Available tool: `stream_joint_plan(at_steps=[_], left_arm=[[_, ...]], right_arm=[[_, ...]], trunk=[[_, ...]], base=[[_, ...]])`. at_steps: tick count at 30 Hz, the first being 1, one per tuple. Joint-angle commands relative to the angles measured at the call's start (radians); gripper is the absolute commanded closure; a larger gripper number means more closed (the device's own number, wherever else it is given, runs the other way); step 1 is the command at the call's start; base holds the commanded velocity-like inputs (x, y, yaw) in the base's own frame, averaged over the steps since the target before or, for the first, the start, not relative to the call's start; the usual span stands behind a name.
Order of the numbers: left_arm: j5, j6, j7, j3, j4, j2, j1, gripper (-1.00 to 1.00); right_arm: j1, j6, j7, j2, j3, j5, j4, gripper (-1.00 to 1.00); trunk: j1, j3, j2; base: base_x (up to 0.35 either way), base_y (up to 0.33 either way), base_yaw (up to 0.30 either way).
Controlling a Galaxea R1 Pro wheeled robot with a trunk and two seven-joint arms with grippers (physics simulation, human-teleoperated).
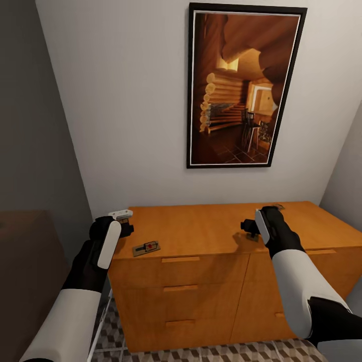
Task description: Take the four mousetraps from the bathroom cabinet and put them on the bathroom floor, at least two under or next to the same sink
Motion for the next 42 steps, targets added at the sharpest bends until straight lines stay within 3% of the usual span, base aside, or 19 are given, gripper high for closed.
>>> stream_joint_plan(at_steps=[1, 42], left_arm=[[0.009, 0.003, 0.008, 0.001, -0.001, -0.001, -0.001, 1.00], [0.009, 0.003, 0.008, 0.001, 0.000, -0.002, -0.001, 1.00]], right_arm=[[-0.001, 0.002, -0.002, 0.000, -0.001, -0.001, 0.001, -1.00], [-0.001, -0.006, -0.006, 0.008, 0.002, 0.000, 0.012, -1.00]], trunk=[[0.000, -0.001, -0.001], [0.000, -0.001, -0.001]], base=[[0.000, 0.000, 0.000], [0.000, 0.000, 0.000]])
